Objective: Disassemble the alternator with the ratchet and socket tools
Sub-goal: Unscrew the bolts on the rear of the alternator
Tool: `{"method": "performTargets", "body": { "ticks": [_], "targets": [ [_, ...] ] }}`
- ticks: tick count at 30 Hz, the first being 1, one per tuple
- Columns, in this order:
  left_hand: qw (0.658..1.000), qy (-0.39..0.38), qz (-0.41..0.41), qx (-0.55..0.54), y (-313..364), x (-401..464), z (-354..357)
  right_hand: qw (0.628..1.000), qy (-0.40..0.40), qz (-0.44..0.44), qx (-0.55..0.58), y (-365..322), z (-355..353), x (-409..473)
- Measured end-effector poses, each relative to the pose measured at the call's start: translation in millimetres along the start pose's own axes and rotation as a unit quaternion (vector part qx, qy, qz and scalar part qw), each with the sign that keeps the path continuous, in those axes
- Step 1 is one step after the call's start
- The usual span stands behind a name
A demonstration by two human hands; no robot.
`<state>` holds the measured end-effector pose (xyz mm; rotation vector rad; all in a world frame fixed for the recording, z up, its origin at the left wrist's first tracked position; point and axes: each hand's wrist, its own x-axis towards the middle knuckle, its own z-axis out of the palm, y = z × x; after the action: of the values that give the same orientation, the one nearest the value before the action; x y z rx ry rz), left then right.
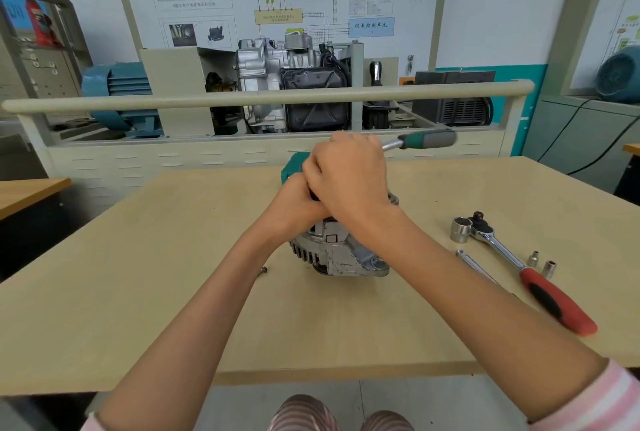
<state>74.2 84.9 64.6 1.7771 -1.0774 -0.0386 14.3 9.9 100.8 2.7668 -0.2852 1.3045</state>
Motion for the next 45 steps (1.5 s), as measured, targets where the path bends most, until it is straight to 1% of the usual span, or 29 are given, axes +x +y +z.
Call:
{"method": "performTargets", "body": {
  "ticks": [2,4,5,7,8,10,11,13,14,15,16,18,19,21,24,26,27,28,29,31,32,33,35,37,39,41,42,44,45],
  "targets": [
    [1.000,0.001,0.003,-0.015,-1,-1,-1,0.993,0.009,-0.022,0.112,5,-2,-1],
    [0.999,-0.015,0.006,-0.037,-1,-2,-4,0.970,0.006,-0.031,0.241,13,-3,-1],
    [0.999,-0.028,0.009,-0.046,-2,-2,-6,0.957,0.003,-0.036,0.288,16,-2,0],
    [0.998,-0.044,0.016,-0.051,-3,-3,-8,0.937,-0.007,-0.044,0.346,20,-1,1],
    [0.998,-0.044,0.018,-0.052,-3,-3,-8,0.933,-0.012,-0.047,0.356,21,-2,2],
    [0.998,-0.036,0.018,-0.053,-4,-2,-9,0.940,-0.014,-0.061,0.337,22,-2,1],
    [0.998,-0.032,0.018,-0.053,-4,-1,-9,0.952,-0.011,-0.071,0.296,21,-2,0],
    [0.999,-0.022,0.021,-0.045,-4,-1,-8,0.989,0.000,-0.069,0.133,12,-2,-2],
    [0.999,-0.019,0.021,-0.039,-3,0,-7,0.998,0.004,-0.051,0.048,7,-1,-2],
    [0.999,-0.016,0.018,-0.034,-4,0,-5,1.000,0.004,-0.028,-0.008,3,0,-2],
    [0.999,-0.011,0.014,-0.031,-5,0,-4,0.999,-0.001,-0.008,-0.037,0,0,-3],
    [0.999,-0.008,0.015,-0.029,-5,-1,-4,1.000,-0.006,-0.003,-0.026,0,0,-3],
    [0.999,-0.012,0.018,-0.032,-4,-2,-5,1.000,-0.002,-0.016,0.002,2,-1,-3],
    [0.998,-0.025,0.024,-0.044,-2,-3,-6,0.994,0.001,-0.047,0.095,9,-4,0],
    [0.997,-0.051,0.026,-0.052,-1,-3,-9,0.968,-0.011,-0.073,0.240,17,-5,1],
    [0.997,-0.059,0.024,-0.045,-1,-3,-11,0.952,-0.015,-0.083,0.293,23,-4,0],
    [0.997,-0.057,0.026,-0.045,-2,-2,-11,0.949,-0.011,-0.087,0.303,24,-4,0],
    [0.997,-0.053,0.030,-0.048,-2,-2,-10,0.952,-0.009,-0.092,0.293,24,-4,-1],
    [0.997,-0.045,0.033,-0.051,-2,-2,-8,0.964,-0.011,-0.093,0.250,22,-4,-1],
    [0.998,-0.027,0.032,-0.048,-3,-1,-4,0.995,-0.005,-0.063,0.071,14,-3,-3],
    [0.998,-0.021,0.030,-0.043,-3,-1,-3,0.999,0.002,-0.037,-0.006,10,-1,-4],
    [0.999,-0.017,0.028,-0.039,-4,-1,-2,0.999,0.005,-0.012,-0.048,6,0,-6],
    [0.999,-0.013,0.025,-0.036,-4,-2,-1,0.999,0.005,0.004,-0.054,3,0,-7],
    [0.999,-0.019,0.024,-0.039,-3,-3,-2,1.000,0.000,-0.021,-0.004,10,-2,-5],
    [0.998,-0.028,0.023,-0.042,-2,-3,-3,0.993,-0.014,-0.041,0.109,17,-3,0],
    [0.998,-0.043,0.027,-0.042,0,-3,-5,0.967,-0.016,-0.047,0.251,22,-3,1],
    [0.998,-0.046,0.028,-0.040,0,-3,-6,0.952,-0.009,-0.049,0.301,25,-2,0],
    [0.998,-0.043,0.030,-0.034,0,-2,-6,0.940,0.005,-0.045,0.339,28,-1,-2],
    [0.998,-0.039,0.031,-0.033,0,-2,-6,0.946,0.012,-0.047,0.322,28,-1,-3]
  ]
}}
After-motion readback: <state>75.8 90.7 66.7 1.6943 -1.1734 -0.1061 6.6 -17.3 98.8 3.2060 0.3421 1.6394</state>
